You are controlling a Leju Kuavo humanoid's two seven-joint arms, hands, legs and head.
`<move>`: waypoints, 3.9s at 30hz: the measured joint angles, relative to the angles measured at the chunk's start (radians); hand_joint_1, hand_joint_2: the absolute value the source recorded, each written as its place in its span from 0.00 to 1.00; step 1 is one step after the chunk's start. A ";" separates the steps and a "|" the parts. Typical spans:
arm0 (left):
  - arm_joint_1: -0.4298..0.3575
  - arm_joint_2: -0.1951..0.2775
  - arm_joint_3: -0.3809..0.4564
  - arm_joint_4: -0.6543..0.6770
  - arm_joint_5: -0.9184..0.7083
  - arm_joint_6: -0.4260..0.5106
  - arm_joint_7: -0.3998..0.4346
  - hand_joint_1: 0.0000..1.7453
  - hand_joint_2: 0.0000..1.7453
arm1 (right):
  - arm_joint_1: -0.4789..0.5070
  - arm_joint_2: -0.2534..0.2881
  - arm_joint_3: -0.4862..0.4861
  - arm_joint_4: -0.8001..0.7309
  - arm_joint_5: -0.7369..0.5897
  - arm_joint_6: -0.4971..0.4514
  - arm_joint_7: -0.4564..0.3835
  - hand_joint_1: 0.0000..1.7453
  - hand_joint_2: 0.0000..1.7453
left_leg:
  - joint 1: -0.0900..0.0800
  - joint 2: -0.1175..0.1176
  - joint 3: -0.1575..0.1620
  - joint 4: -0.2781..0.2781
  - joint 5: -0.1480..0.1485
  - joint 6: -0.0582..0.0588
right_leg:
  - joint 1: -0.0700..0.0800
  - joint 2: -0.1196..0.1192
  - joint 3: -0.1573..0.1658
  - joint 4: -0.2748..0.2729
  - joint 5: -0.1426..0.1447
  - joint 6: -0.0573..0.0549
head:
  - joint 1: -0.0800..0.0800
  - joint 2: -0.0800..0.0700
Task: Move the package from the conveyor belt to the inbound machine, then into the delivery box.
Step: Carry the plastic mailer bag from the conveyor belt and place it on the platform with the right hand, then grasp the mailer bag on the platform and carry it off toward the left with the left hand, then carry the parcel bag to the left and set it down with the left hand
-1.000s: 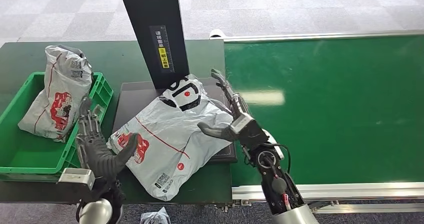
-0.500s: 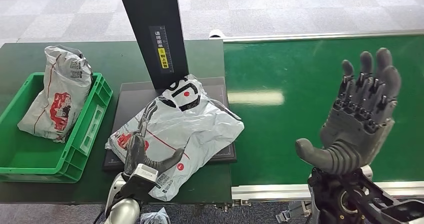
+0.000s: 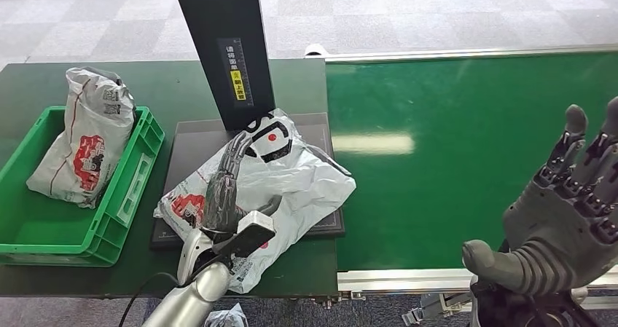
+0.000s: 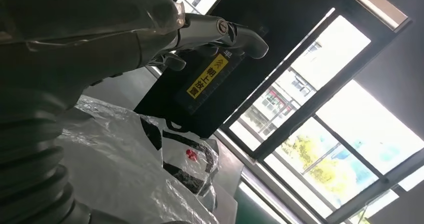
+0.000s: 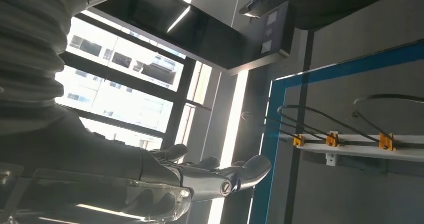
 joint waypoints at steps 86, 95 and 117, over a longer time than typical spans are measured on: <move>-0.550 0.531 0.522 0.552 0.363 0.129 -0.026 1.00 1.00 | 0.129 0.006 -0.077 0.058 -0.053 -0.137 -0.047 0.00 1.00 | 0.002 0.009 -0.003 -0.001 0.002 -0.003 | 0.003 0.009 -0.006 0.001 0.003 -0.005 | 0.000 0.000; -0.527 0.583 0.528 0.657 0.277 0.038 0.151 0.31 1.00 | 0.178 0.005 -0.078 0.060 -0.047 -0.149 -0.035 0.00 1.00 | 0.002 0.007 -0.003 -0.001 0.002 -0.003 | 0.003 0.008 -0.006 0.001 0.003 -0.005 | 0.000 0.000; -0.434 0.594 0.692 0.641 0.358 -0.029 0.002 0.00 1.00 | 0.244 0.004 -0.099 0.087 -0.071 -0.134 0.006 0.00 1.00 | 0.002 0.007 -0.003 -0.001 0.002 -0.003 | 0.003 0.008 -0.007 0.001 0.003 -0.005 | 0.000 0.000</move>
